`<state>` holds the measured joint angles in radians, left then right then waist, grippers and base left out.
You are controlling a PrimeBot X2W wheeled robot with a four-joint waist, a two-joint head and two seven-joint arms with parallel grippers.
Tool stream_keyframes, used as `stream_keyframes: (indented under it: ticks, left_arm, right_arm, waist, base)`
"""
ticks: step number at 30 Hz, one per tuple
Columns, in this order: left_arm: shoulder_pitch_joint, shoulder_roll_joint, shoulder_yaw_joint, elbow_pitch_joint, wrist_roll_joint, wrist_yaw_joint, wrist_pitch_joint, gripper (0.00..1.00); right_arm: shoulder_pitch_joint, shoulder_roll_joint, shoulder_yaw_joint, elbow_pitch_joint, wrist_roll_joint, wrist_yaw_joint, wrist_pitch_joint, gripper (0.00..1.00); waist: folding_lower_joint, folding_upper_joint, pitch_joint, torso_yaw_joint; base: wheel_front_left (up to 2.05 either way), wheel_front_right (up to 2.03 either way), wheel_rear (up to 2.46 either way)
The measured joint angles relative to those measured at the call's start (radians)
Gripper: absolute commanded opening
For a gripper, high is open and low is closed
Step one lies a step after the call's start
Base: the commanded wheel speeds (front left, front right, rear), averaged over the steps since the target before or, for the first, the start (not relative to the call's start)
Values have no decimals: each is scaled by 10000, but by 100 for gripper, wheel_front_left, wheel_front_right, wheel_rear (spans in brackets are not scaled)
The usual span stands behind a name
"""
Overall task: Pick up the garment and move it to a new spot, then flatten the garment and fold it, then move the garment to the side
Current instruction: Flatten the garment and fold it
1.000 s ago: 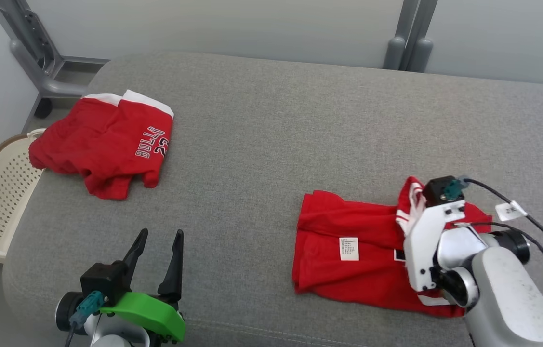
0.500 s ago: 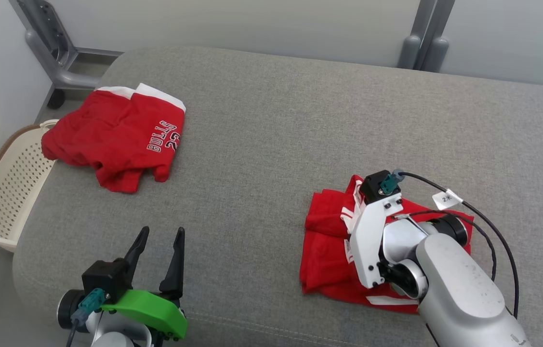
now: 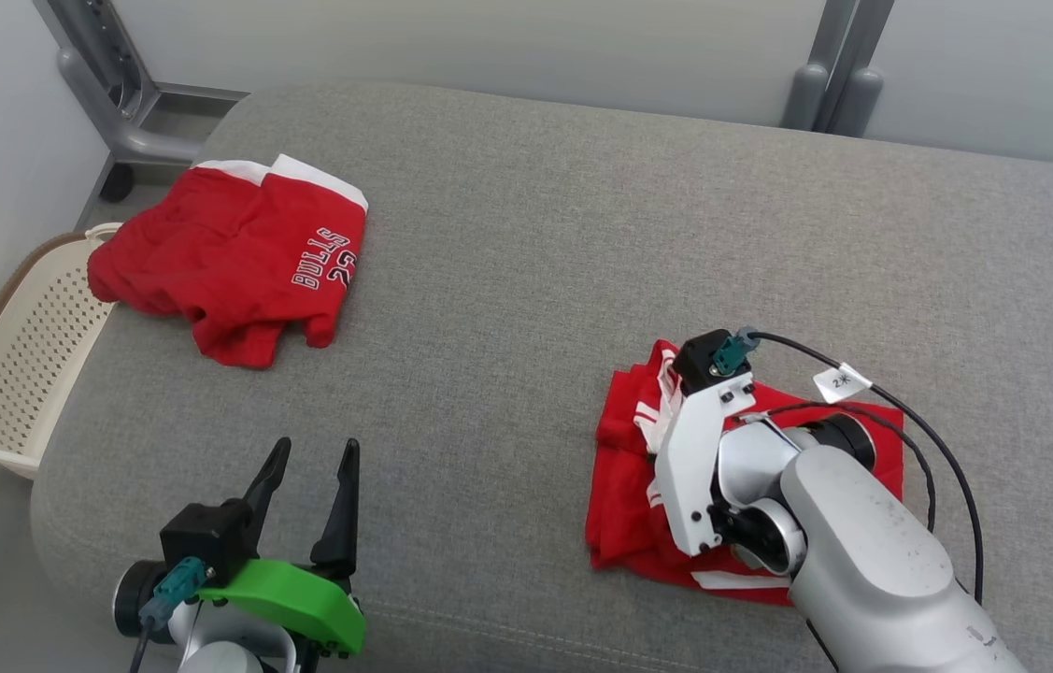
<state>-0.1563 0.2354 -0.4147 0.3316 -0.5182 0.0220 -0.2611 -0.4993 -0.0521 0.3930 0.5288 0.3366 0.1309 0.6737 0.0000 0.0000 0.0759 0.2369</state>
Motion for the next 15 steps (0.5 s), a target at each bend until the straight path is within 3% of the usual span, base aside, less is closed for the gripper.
stream_keyframes:
  ticks: [1,7,15]
  left_arm:
    - [-6,-4,6,4,0,0,0,100]
    - [-43,-6,54,56,0,-13,-6,100]
    - [-26,8,67,94,0,-12,-12,100]
  right_arm:
    - [-17,8,8,17,88,0,-82,98]
    - [-234,25,199,-395,1419,0,-744,100]
    - [-429,-50,-378,-943,1275,0,-1459,100]
  waist:
    - [0,0,2,-1]
    - [0,0,-36,-60]
    - [0,0,-257,-172]
  base:
    - [0,0,0]
    - [0,0,0]
    - [0,0,0]
